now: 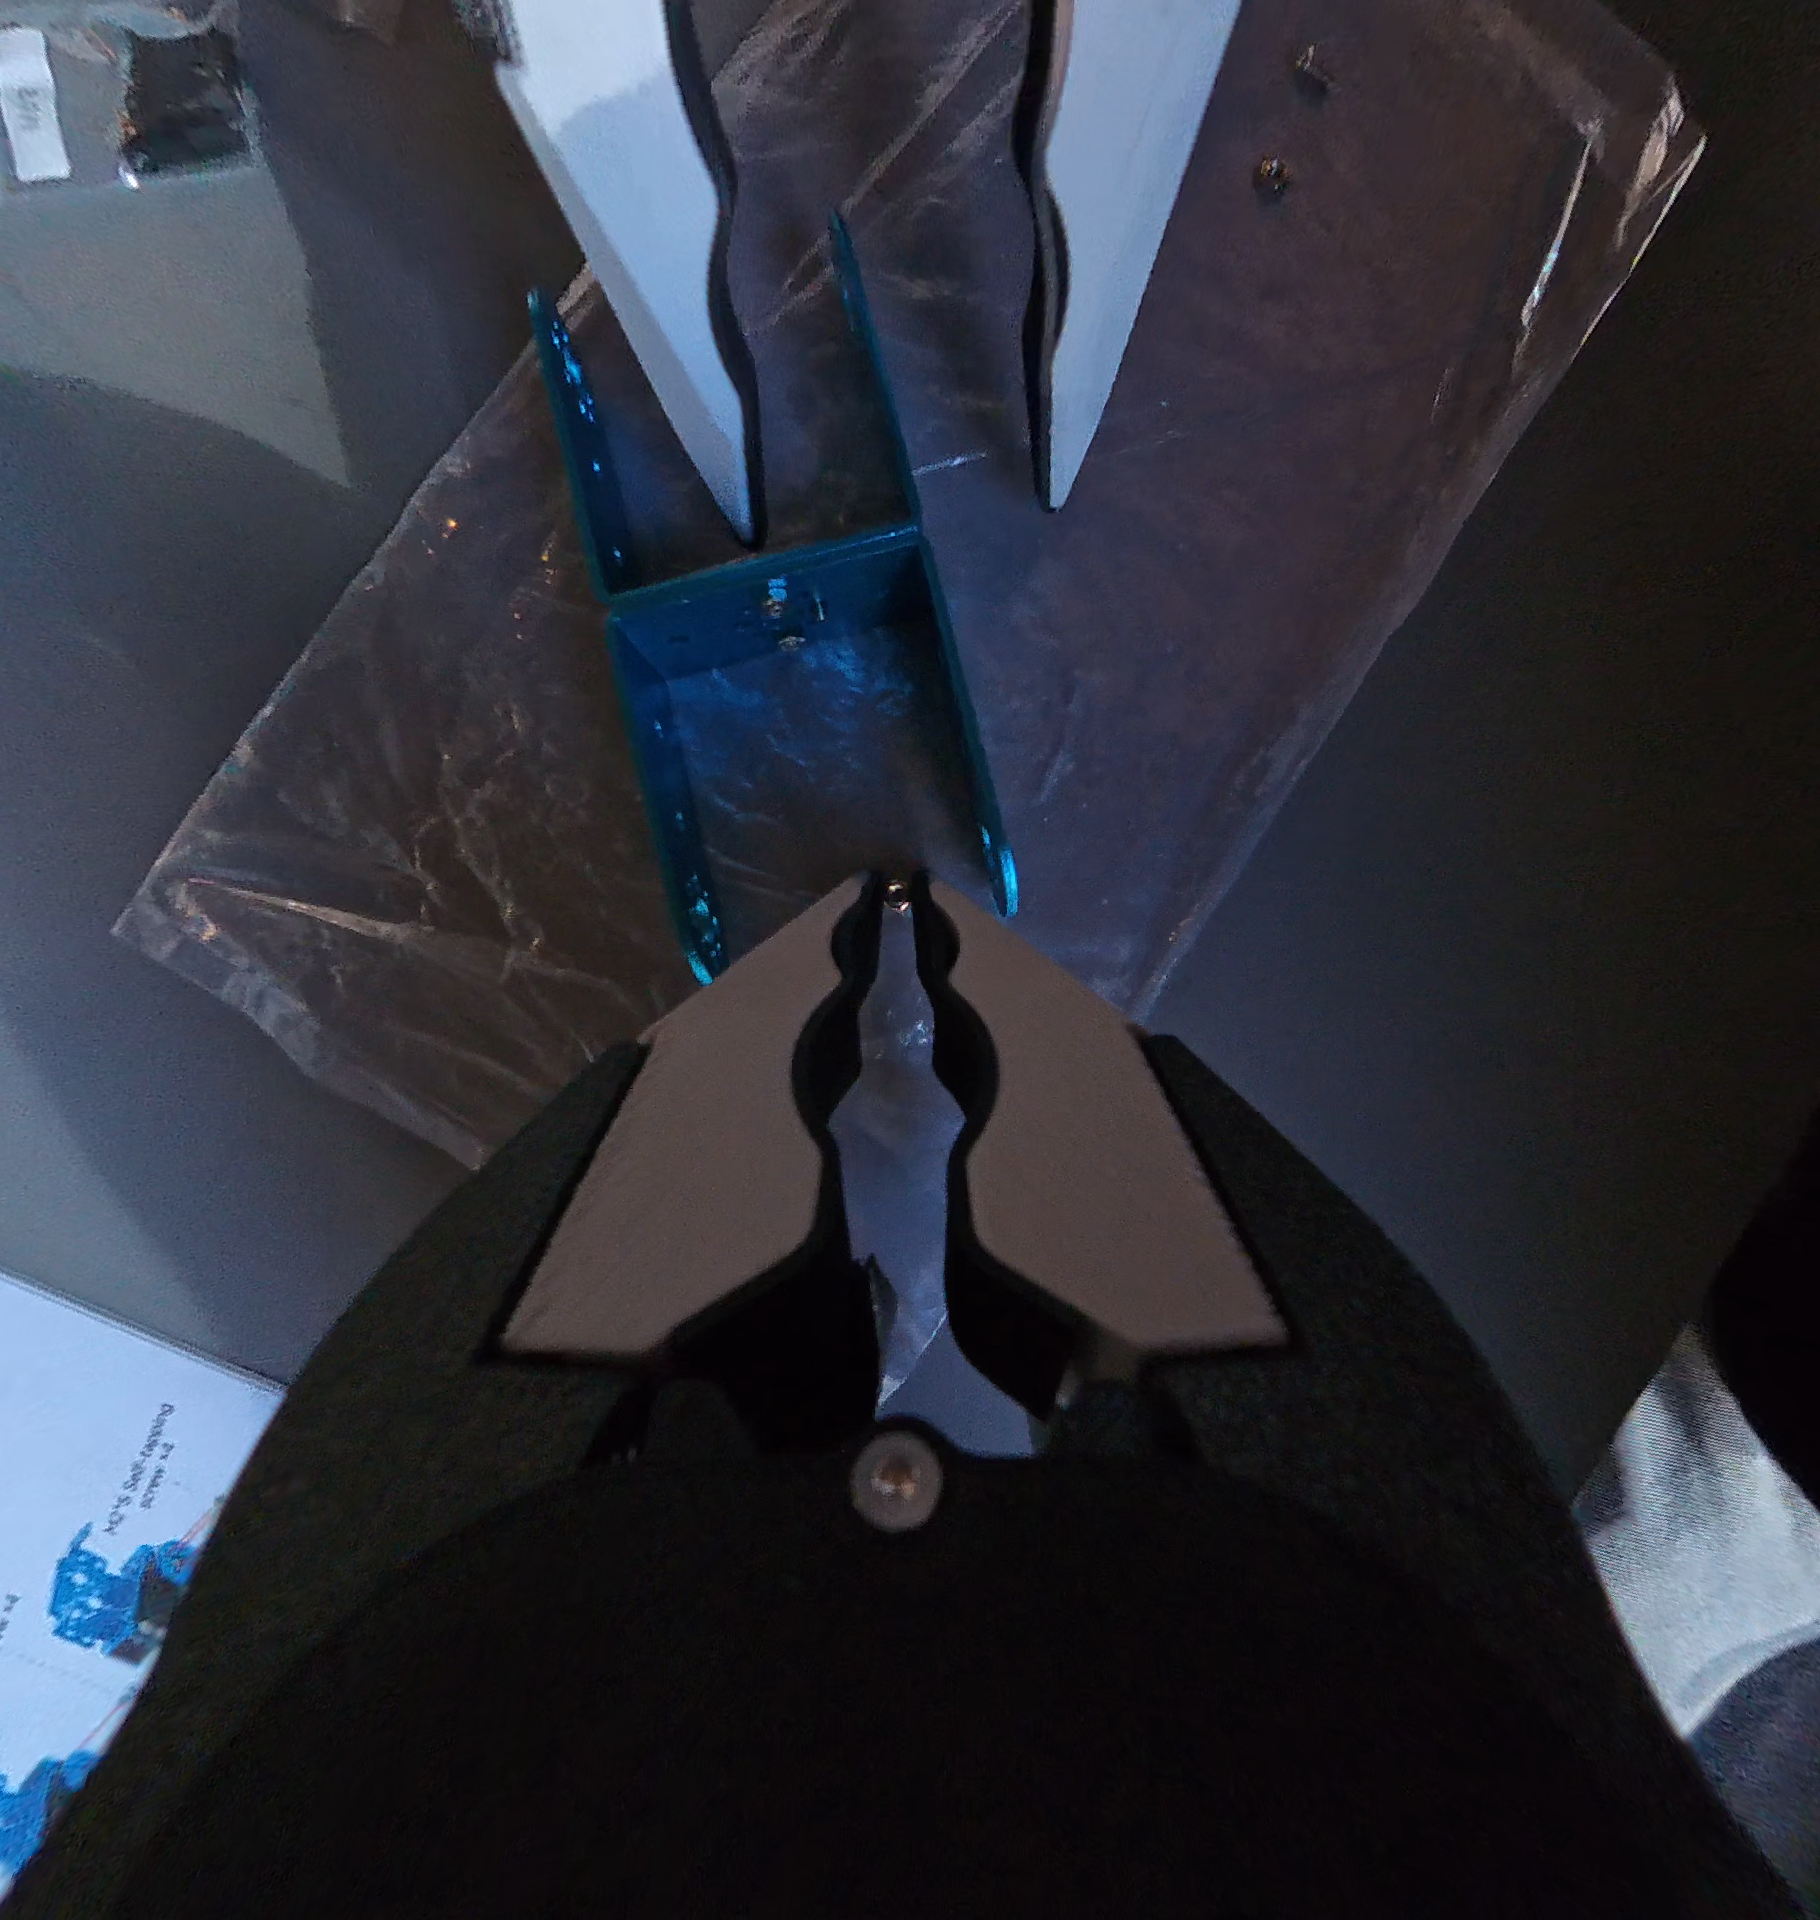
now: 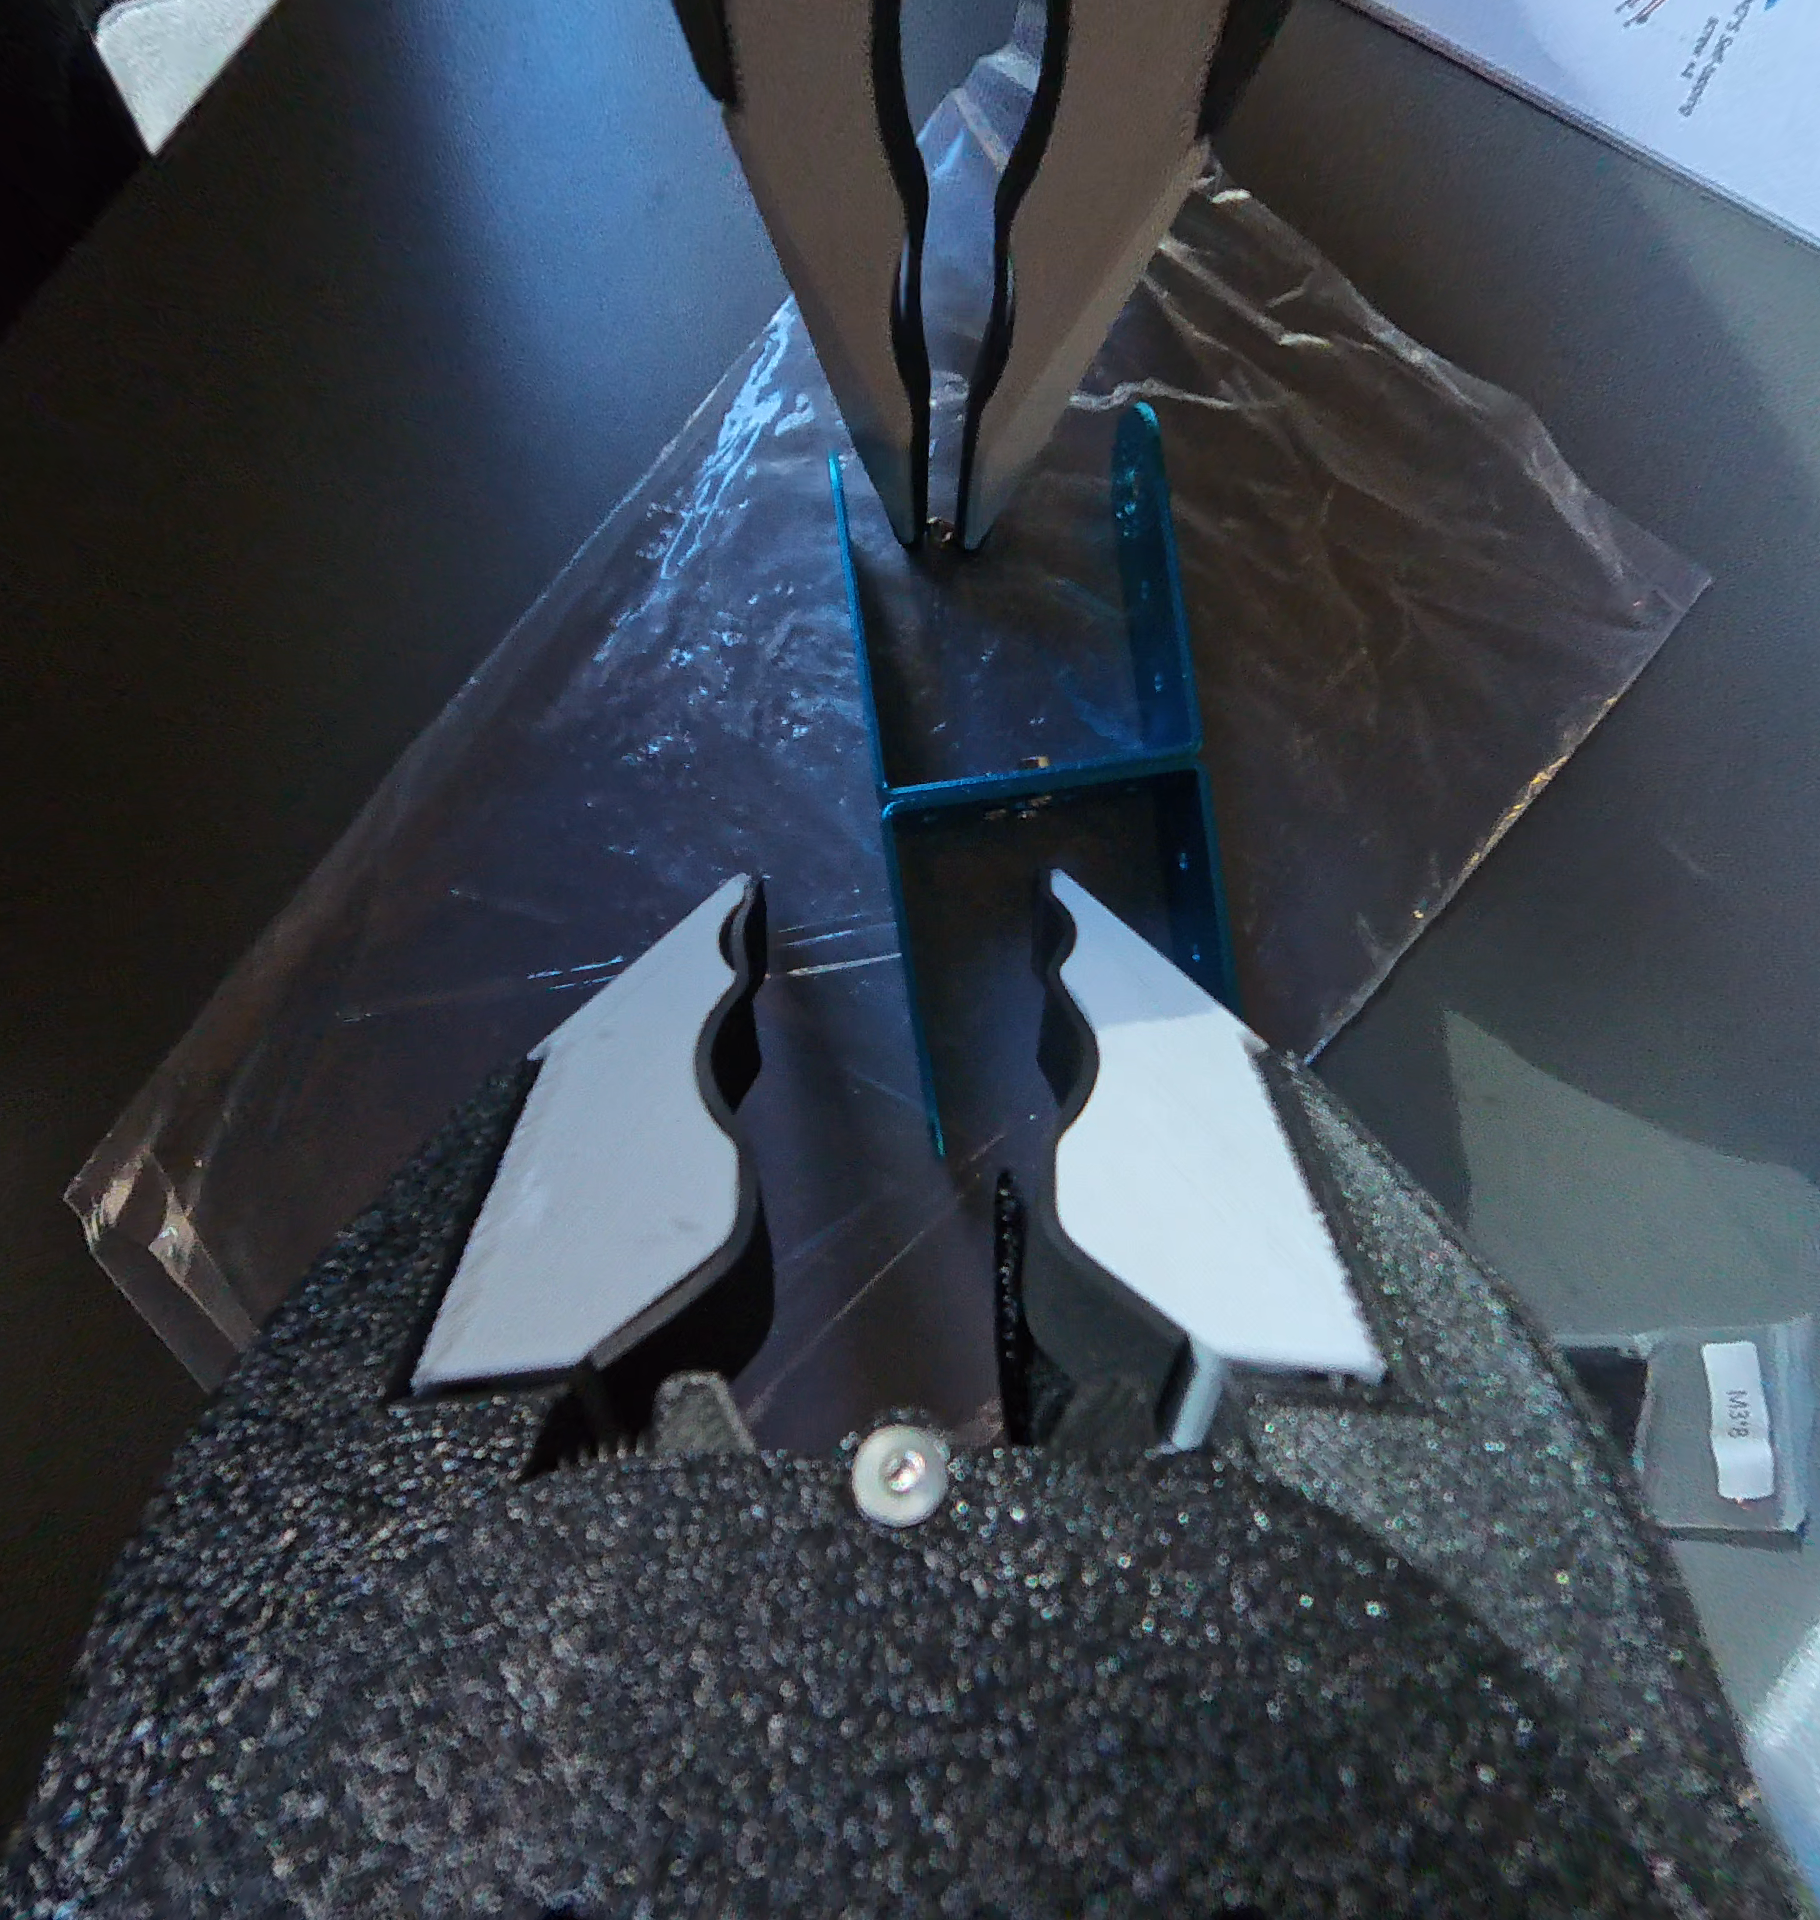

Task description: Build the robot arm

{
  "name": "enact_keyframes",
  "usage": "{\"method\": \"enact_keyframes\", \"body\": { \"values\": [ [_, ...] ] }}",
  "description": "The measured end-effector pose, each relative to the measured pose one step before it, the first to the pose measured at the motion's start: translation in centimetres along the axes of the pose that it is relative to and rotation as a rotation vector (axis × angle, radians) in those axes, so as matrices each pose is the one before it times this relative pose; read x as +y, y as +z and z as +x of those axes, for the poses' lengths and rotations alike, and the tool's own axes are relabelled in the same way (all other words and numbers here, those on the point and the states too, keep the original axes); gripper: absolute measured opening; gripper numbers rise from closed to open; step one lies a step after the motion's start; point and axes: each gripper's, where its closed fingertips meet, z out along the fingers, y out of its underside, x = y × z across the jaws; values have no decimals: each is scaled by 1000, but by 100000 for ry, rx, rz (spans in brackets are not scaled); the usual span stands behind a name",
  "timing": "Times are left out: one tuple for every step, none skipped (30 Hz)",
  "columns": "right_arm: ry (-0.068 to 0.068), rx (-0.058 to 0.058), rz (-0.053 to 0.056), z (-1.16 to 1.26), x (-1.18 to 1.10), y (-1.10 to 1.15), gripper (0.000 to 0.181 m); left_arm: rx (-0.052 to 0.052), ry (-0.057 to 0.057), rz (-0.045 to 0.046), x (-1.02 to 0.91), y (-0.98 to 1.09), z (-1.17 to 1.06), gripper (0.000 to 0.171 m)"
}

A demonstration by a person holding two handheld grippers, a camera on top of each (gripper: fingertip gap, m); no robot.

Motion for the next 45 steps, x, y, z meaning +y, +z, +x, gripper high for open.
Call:
{"method": "enact_keyframes", "body": {
  "values": [
    [-708,1357,-114,140,-41,-81,50,1006,-1051,-253,32,-27,29,5],
    [-565,1293,628,117,-151,-157,48,538,241,-257,31,-15,16,5],
    [-245,292,814,-1,-161,-201,47,0,753,55,23,-18,13,5],
    [441,-550,1089,-82,-201,-215,46,-271,825,-48,17,-23,9,5],
    [858,-830,1405,-91,-236,-213,46,-459,732,-254,15,-29,-22,5],
    [893,-892,1720,-89,-264,-206,46,-1910,1461,-180,4,-68,-180,4],
    [915,-1412,2545,-143,-360,-209,46,-2791,2587,61,101,-67,-237,4],
    [1157,-1689,2886,-157,-399,-192,46,-1776,2183,368,99,-109,-61,4],
    [1092,-725,2384,10,-337,-152,46,-1836,656,799,41,-119,-124,4],
    [798,-234,2118,70,-318,-83,46,-2035,656,1496,-43,-151,-153,4],
    [711,28,2140,86,-342,0,47,-1691,1598,2974,-238,-213,-37,4],
    [869,-950,2406,-111,-413,131,47,-952,987,3081,-270,-232,72,4],
    [838,-1184,1968,-171,-362,281,47,-929,114,2900,-300,-198,55,4],
    [205,-56,-15,-37,-97,328,47,-1146,-22,3193,-357,-164,20,4],
    [-800,-110,-1514,-102,171,291,47,-931,-467,3286,-406,-91,5,4],
    [-1442,1181,-2479,42,340,156,47,-471,-877,3457,-467,28,17,4],
    [-1254,2113,-2186,176,357,-72,46,-1267,-1306,3506,-507,124,-177,4],
    [-435,608,-1560,2,336,-212,44,-796,-1419,2477,-383,210,-167,4],
    [660,521,-876,82,259,-301,44,320,-1062,1661,-291,249,-24,4],
    [1630,-76,-550,80,289,-280,44,88,-14,291,-126,235,-94,4],
    [2472,-1417,-1680,-65,548,-105,44,-552,606,-148,-89,200,-215,4],
    [1837,-730,-2905,62,700,102,46,72,472,223,-135,182,-107,4],
    [825,541,-1846,181,522,204,47,417,-17,-136,-77,224,-51,4],
    [-244,-753,81,-92,151,236,48,1010,16,-631,21,265,35,4],
    [-669,-227,1205,-49,-157,219,48,557,232,-511,41,275,-1,4],
    [-588,-589,808,-84,-191,219,47,495,271,-413,46,263,18,4],
    [-282,-1341,-98,-151,-120,206,47,817,48,-782,100,253,60,4],
    [-417,153,43,66,-141,155,47,-52,204,-229,24,195,-39,4],
    [-410,82,625,32,-140,85,47,-55,303,-252,13,164,-53,4],
    [299,-853,187,-113,8,97,47,-66,147,-468,43,152,-58,4],
    [400,-31,-366,37,114,95,47,-266,153,-159,-17,111,-79,4],
    [34,-39,42,16,86,94,47,370,56,-79,-38,81,15,4],
    [-100,-653,422,-71,-4,87,47,509,187,245,-82,60,59,4],
    [33,-816,1202,-107,-134,42,47,285,163,97,-71,61,31,4],
    [436,-670,969,-44,-111,48,47,-191,201,267,-86,59,-27,4],
    [408,-341,39,26,30,48,47,288,171,194,-93,59,42,4],
    [58,-126,-183,17,84,50,47,375,149,41,-56,60,59,4],
    [-69,-310,440,-22,-14,28,47,461,277,-380,16,77,73,4],
    [16,-56,1130,0,-144,0,46,-205,277,-389,30,81,-41,4],
    [243,-521,439,-62,-29,38,46,-71,366,-496,58,56,-24,4],
    [189,-262,-62,-2,44,23,47,127,23,-237,15,27,-5,4],
    [60,256,-218,74,64,-12,47,-16,-168,-46,1,-1,-34,4],
    [10,138,174,44,-1,-25,47,97,-29,-294,36,6,-1,4],
    [-39,-146,860,-2,-118,-24,47,60,193,-464,65,14,-2,4],
    [80,-309,280,-30,-32,10,47,-731,377,-271,49,4,-94,4]
  ]
}}
